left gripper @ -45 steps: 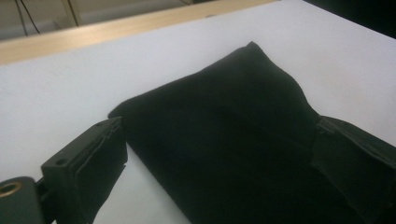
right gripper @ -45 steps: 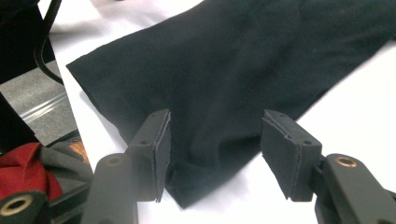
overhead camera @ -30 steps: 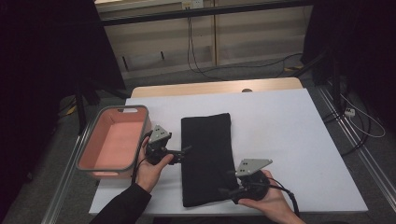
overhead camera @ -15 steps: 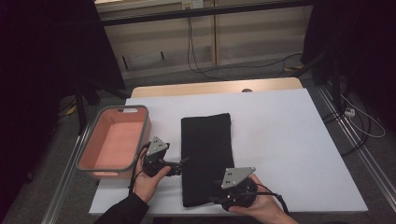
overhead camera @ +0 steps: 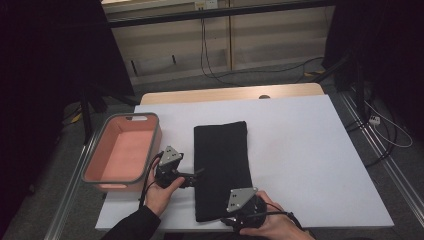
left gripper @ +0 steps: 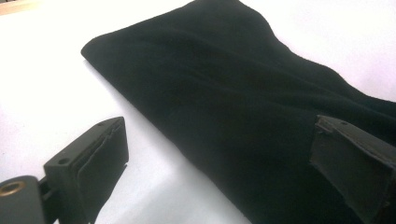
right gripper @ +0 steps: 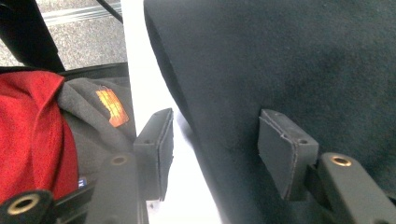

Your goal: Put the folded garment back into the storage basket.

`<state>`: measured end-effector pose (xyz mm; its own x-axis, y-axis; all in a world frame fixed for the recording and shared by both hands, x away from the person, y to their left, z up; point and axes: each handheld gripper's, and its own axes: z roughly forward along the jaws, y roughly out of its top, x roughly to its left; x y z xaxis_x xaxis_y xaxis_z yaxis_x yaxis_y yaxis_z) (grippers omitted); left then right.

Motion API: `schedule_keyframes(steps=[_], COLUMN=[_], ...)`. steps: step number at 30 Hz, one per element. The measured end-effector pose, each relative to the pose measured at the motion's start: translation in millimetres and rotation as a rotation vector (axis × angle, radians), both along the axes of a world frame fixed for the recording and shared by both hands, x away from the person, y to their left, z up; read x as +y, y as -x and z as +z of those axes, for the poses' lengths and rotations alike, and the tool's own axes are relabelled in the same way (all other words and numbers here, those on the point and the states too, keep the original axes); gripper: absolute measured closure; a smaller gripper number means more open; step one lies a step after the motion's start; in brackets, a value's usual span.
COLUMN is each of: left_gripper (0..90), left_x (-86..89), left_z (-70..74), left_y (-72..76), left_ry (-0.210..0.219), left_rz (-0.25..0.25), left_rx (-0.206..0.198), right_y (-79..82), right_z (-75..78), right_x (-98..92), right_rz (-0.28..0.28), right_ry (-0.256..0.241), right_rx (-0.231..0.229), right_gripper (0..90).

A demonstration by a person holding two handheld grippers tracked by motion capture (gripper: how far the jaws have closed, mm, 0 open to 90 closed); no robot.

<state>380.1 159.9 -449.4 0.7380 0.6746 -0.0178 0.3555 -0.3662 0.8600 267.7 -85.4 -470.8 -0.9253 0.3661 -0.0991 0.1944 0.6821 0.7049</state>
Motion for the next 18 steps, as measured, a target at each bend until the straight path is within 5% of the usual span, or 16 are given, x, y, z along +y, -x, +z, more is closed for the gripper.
schedule_keyframes(steps=[5, 18], left_gripper=[4.9, 4.9], left_x=[-0.1, -1.6], left_z=[-1.0, -2.3], left_y=[-1.5, -4.1], left_ry=[0.002, 0.001], left_rz=[0.007, 0.011], left_rx=[0.003, -0.004], right_y=[-7.3, -18.5], right_z=[-0.4, 1.3], right_x=[0.5, 3.9], right_rz=[-0.001, 0.019], right_ry=[0.008, 0.049], right_rx=[0.017, -0.079], right_gripper=[39.7, 78.5])
